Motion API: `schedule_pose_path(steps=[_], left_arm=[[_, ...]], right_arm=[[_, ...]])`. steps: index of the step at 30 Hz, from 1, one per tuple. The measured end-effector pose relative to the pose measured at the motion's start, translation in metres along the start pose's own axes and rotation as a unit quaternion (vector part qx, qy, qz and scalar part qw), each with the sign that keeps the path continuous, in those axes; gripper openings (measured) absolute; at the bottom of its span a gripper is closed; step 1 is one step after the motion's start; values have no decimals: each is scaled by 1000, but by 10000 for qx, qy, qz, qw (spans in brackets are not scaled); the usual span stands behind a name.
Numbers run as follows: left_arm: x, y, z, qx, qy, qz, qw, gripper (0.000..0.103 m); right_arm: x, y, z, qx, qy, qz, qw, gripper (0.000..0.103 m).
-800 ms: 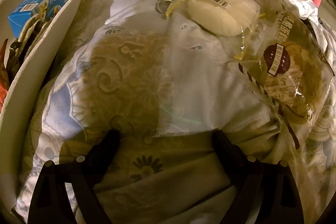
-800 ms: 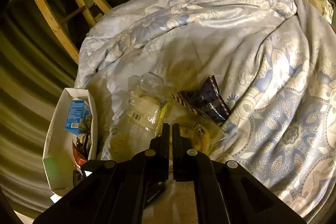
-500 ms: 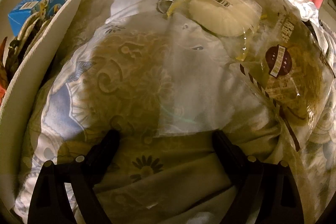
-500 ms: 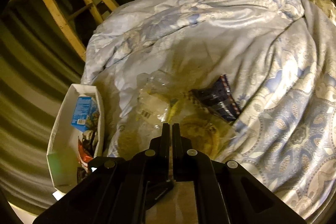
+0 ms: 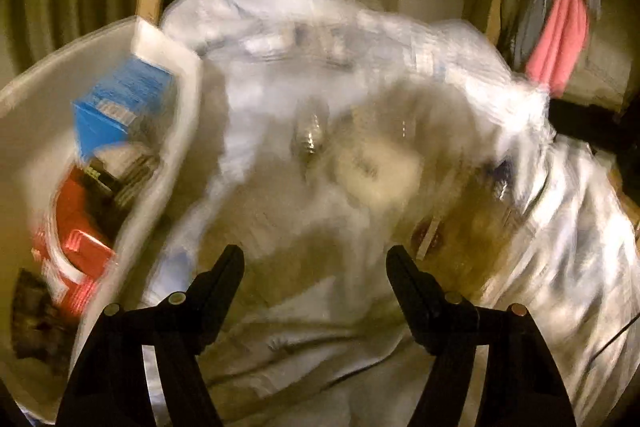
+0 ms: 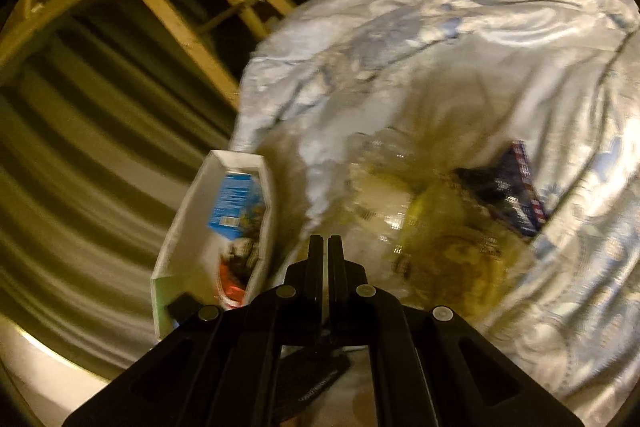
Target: Organize objects
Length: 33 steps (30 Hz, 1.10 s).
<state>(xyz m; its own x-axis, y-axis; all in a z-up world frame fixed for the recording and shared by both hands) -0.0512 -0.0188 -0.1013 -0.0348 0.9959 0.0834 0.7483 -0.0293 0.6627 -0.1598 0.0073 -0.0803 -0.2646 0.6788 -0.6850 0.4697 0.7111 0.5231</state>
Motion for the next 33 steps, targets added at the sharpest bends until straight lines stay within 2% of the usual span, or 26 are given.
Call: schedule_pose_path(steps=[2,3,6,8,11,15,17,20,25,27,28,30,32,33], left_arm=[[-7,21,-19,254,257,-34,9993,71],[-16,4,-36,331,349,-101,9988,71],[-39,37,-37,668,643,-381,9950,71],[-48,61,-43,750,767,-487,9930,71],[-60,81,-49,688,827,-836,9907,71],[-83,81,-48,519,1226,-1119,9848,71],[-94,80,-46,403,1291,-1293,9823,72],[-106,71,-42,153,1224,-1616,9791,72],[-122,71,-38,56,1386,-1590,9775,72],[-125,76,-38,36,1370,-1607,9774,72],[-126,77,-38,31,1355,-1659,9768,72],[-130,79,-36,9,1329,-1749,9756,72],[-131,80,-36,-20,1314,-1798,9749,72],[-131,79,-35,-19,1310,-1805,9748,72]], right_arm=[[-9,-3,0,-36,38,-341,9994,3],[-14,-5,-1,-66,60,-493,9987,3],[-34,-19,0,-225,160,-972,9949,3],[-50,-34,2,-334,184,-1290,9909,3],[-78,-61,2,-554,92,-1958,9790,3],[-114,-101,10,-1037,7,-2351,9664,3],[-130,-115,18,-1333,-86,-2602,9563,3],[-143,-136,29,-1547,-248,-2725,9493,3],[-155,-159,48,-1666,-226,-2840,9440,3],[-155,-164,52,-1775,-355,-2954,9381,3],[-154,-180,53,-1836,-425,-3021,9344,4],[-150,-183,56,-1950,-630,-3147,9268,13],[-142,-181,58,-1894,-818,-3096,9282,53],[-138,-181,57,-1809,-896,-3081,9297,60]])
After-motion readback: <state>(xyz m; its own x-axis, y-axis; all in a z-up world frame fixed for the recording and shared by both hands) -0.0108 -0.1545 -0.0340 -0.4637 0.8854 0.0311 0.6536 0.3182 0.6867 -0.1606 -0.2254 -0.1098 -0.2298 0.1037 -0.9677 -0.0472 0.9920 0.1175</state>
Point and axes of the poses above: each gripper's, at about its wrist camera, not at the fingertips, and y roughly against the way its jaws point, x to its right, z to its underside, the point moved 4 cm from there along -y, roughly the way its jaws point, and after that the axes turned 4 degrees about -y, right-handed, at the moved point
